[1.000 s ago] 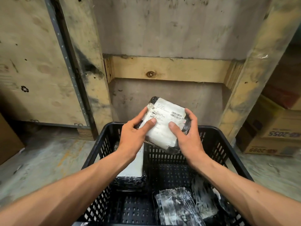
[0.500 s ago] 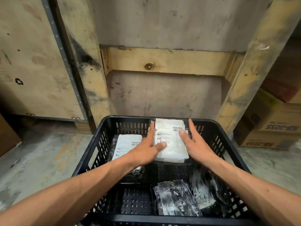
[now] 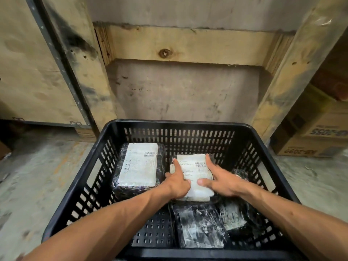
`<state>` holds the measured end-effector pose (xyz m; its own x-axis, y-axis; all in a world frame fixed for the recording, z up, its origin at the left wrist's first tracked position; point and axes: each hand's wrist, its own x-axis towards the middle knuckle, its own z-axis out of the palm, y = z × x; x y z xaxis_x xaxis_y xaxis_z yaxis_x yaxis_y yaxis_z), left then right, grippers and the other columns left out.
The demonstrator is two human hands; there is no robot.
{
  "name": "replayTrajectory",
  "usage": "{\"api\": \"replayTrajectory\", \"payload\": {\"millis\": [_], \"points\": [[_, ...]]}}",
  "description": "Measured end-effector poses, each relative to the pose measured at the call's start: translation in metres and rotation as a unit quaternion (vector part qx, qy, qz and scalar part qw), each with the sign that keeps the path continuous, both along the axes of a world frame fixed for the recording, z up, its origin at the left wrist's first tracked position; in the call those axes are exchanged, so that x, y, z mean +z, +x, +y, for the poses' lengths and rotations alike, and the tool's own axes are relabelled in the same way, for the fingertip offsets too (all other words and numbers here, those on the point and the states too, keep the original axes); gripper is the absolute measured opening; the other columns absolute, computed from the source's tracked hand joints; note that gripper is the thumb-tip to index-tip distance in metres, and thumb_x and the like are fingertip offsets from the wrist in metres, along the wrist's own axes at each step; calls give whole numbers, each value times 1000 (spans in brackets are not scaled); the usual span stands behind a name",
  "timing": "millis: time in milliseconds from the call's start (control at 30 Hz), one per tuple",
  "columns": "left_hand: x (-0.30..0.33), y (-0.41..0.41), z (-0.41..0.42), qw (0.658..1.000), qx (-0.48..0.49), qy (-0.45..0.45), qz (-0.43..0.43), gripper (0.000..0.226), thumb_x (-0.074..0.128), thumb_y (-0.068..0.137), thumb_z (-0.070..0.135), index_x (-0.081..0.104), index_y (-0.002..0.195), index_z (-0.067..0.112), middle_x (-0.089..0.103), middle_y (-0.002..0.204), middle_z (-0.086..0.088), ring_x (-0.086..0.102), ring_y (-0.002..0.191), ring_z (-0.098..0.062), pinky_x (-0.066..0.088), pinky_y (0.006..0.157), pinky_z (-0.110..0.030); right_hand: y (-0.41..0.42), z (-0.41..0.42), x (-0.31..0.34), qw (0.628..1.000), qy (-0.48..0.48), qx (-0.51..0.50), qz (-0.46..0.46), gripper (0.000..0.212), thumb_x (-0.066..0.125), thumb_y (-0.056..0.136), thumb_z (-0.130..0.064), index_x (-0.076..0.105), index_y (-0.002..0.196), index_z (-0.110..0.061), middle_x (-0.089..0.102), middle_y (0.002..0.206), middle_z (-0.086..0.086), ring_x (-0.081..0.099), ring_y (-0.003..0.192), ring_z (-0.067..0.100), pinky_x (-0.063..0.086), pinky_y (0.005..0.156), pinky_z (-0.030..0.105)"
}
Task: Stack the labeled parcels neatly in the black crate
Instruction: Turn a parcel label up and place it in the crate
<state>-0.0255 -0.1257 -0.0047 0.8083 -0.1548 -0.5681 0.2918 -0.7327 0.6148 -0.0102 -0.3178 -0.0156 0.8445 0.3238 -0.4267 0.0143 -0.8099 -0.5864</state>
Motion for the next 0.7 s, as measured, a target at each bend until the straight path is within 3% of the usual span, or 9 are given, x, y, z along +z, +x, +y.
{"api": "replayTrajectory", "payload": {"millis": [67,167,367,433,533,700], "points": [[-5,2,-4,1000,26,-2,-5,88,45,106,25,-27,156,27,6,165,-28,25,149,-40,21,121,-42,8,3,-10,1000,-8,0,16,104,57,103,-44,-30,156,-19,7,172,12,15,157,30,17,128,38],[-15,7,-9,998,60,0,-7,88,45,104,18,-23,158,28,6,165,-30,28,148,-40,24,120,-40,19,6,-27,999,-9,-15,27,101,58,104,-40,-25,159,-18,23,170,7,39,145,21,31,117,25],[-30,22,-22,994,111,19,5,89,49,100,22,-17,160,26,12,163,-30,32,145,-41,29,120,-43,38,2,-47,999,-32,-16,28,96,57,103,-45,-14,163,-20,26,169,4,37,147,22,26,97,12],[-31,25,-25,994,106,38,13,89,48,100,24,-16,160,24,13,163,-31,32,144,-42,30,119,-46,41,2,-49,998,-48,-7,34,95,55,103,-48,-14,163,-21,22,171,4,33,150,24,25,100,14],[-30,30,-26,994,83,62,30,85,43,99,23,-16,161,19,6,165,-31,21,150,-41,24,122,-46,45,0,-50,997,-61,-2,52,92,51,103,-55,-11,164,-26,8,173,3,20,157,24,18,119,25],[-35,24,-25,995,20,95,38,73,34,102,21,-7,161,4,-6,168,-22,2,156,-35,11,126,-42,46,10,-57,995,-62,-43,66,71,45,106,-50,11,166,-30,13,173,1,17,158,22,11,126,35]]}}
